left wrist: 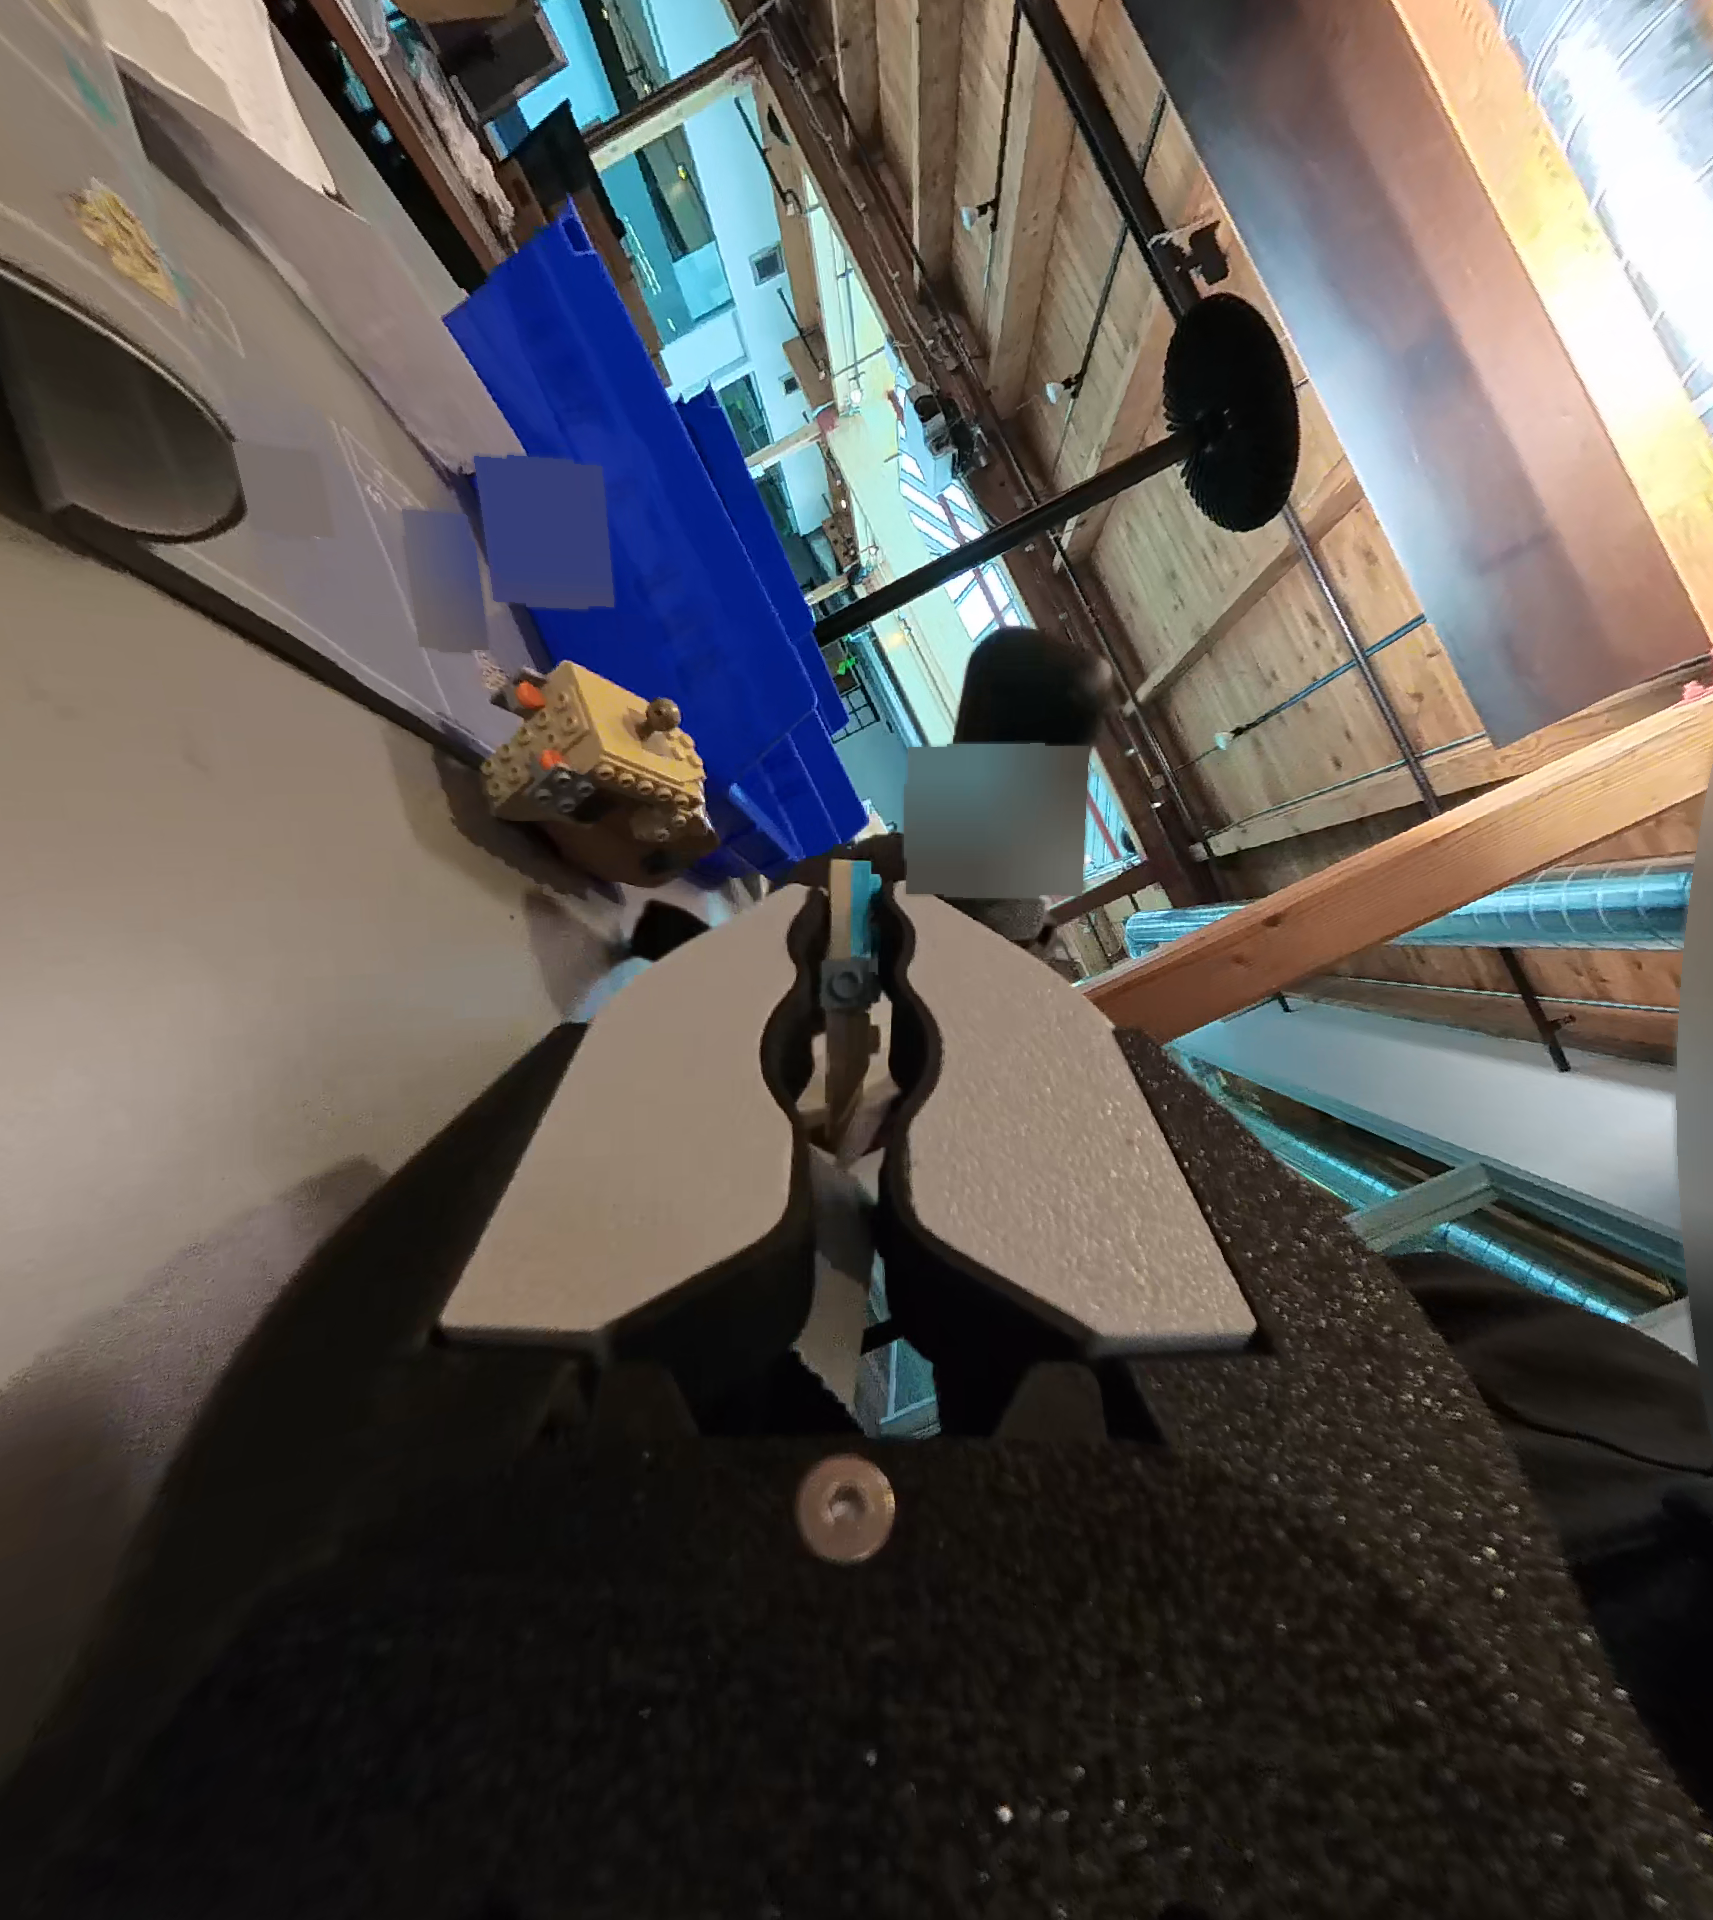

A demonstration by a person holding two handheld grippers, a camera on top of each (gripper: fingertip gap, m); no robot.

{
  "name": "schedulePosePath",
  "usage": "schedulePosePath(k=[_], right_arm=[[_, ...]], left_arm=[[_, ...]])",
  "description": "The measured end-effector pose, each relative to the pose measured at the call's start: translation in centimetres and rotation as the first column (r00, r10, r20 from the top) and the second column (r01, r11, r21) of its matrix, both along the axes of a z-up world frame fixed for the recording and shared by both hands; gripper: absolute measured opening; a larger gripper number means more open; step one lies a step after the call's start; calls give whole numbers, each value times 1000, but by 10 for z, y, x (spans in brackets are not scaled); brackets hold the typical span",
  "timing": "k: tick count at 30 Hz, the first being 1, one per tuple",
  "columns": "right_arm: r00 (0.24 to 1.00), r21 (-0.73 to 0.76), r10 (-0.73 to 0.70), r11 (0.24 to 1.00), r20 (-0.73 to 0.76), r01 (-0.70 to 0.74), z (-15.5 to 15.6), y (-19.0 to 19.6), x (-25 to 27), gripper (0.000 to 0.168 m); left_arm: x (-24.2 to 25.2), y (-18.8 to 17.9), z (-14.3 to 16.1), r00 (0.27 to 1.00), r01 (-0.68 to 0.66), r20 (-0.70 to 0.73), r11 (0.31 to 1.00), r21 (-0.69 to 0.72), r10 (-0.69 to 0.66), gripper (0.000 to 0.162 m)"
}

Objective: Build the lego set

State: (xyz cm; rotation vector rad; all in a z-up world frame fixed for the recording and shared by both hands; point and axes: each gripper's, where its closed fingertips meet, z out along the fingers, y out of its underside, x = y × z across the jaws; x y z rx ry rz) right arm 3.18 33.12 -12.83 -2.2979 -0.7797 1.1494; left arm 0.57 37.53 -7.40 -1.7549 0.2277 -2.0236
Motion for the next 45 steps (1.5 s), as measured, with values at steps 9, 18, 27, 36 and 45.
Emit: schedulePosePath(k=[9,18,27,36,45], right_arm=[[994,103,-80,992,73,72,-12,6,28,30],[936,453,-46,883,349,-125,-2,-6,67,27],[896,506,-8,827,444,-243,2,-17,109,24],[804,478,70,773,590,-418,-18,-14,112,16],[533,346,352,472,769,-811,-18,-9,111,18]], left_arm=[[-1,0,0,1000,-4,6,1000,0,4,8],[-1,-1,1,1000,2,6,1000,6,-2,8],[0,-2,1,1000,5,8,1000,15,-5,8],[1,-3,0,1000,9,-2,1000,18,-9,8],[4,-4,-1,1000,20,-20,1000,22,-20,8]])
